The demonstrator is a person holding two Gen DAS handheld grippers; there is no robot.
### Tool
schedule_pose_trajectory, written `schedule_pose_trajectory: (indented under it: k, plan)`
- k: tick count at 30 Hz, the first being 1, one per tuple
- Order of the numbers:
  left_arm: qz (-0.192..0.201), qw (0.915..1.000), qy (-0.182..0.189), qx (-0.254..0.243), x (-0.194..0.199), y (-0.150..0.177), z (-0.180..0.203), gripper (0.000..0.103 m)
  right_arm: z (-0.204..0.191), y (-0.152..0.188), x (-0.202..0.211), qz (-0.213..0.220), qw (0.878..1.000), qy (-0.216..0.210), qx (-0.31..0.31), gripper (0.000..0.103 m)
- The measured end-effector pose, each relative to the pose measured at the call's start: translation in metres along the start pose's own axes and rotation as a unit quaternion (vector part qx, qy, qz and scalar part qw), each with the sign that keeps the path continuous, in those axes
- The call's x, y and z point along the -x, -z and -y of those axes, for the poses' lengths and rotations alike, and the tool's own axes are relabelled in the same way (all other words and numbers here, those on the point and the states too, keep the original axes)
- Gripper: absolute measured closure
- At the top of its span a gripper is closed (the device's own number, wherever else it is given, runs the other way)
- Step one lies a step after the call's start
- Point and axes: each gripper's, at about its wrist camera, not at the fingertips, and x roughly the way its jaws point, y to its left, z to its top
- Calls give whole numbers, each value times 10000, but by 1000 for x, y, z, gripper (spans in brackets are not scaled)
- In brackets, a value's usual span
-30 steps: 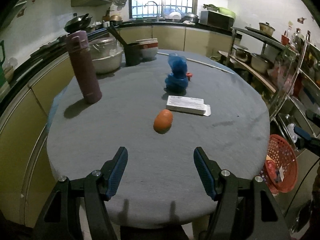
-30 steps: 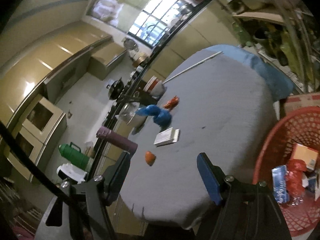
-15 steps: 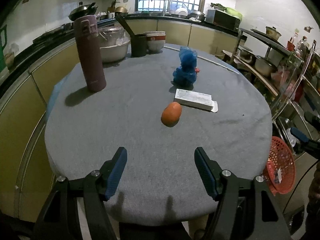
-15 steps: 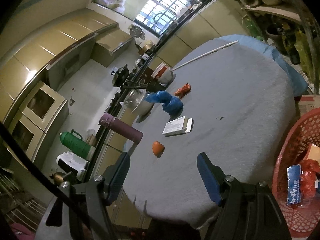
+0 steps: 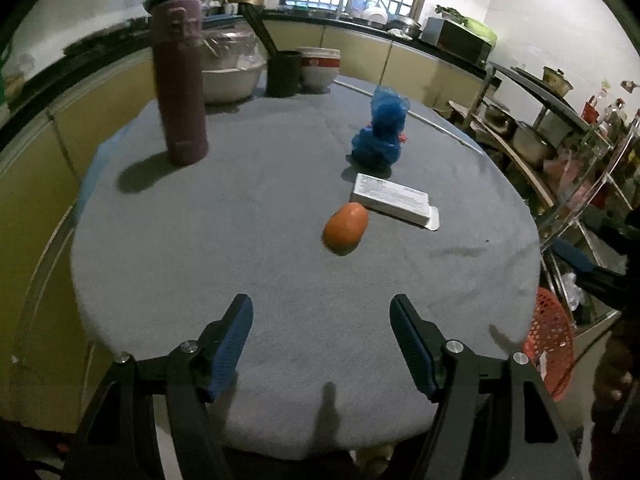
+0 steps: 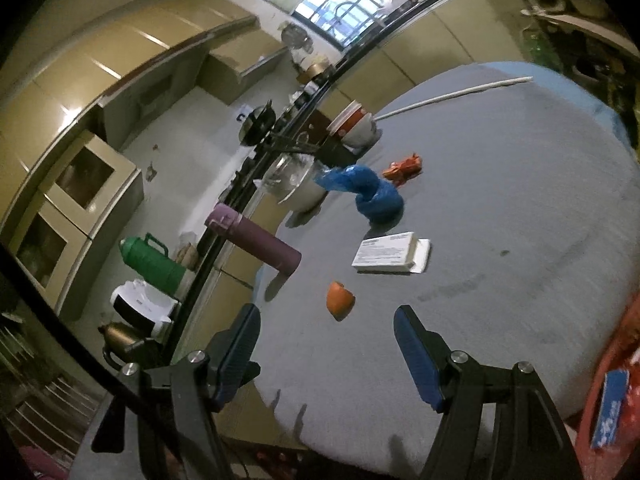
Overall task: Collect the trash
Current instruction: 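Return both tools toward the table, then grasp the blue plastic bag with the right tool while the left grasps the orange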
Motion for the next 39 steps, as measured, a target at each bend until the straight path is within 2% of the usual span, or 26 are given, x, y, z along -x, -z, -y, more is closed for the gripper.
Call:
schedule_pose_trajectory:
  k: [6,11,17,20,23,26,29,30,31,32,36,39]
  plan:
    - [-144,9998,134,-65,-28,-19,11,31,5,-23,-38,-155,9998,49,-101,30]
    - [-261,9993,268,-52,-50,-34,17,31,-1,-52,-67,-166,9993,322,88,30]
    - [-443,9983,370,33,-72,-46,15,31,-18,-100,-122,-283,9947,832,541,27]
    - [-486,9977,466,73,-71,-44,8,31,-23,-118,-154,-445,9903,1097,726,27]
    - [-487,9975,513,71,-64,-39,-4,31,-23,-127,-182,-587,9834,1466,894,26]
    - [-479,9974,523,152,-58,-36,-17,31,-17,-133,-217,-681,9712,1963,1166,26]
    - [-457,9969,591,252,-53,-35,-29,31,0,-135,-240,-704,9646,2310,1059,27]
    - [-458,9969,591,263,-53,-35,-31,31,6,-136,-246,-724,9641,2355,988,33]
    - [-456,9969,579,269,-53,-35,-33,31,9,-136,-248,-734,9640,2362,972,44]
    - [-465,9970,563,266,-55,-36,-33,31,14,-136,-250,-753,9626,2417,969,61]
    - [-475,9967,618,207,-61,-40,-28,31,17,-133,-237,-564,9676,2270,955,66]
    - [-501,9962,703,94,-73,-48,-14,31,16,-130,-211,-357,9736,2086,855,66]
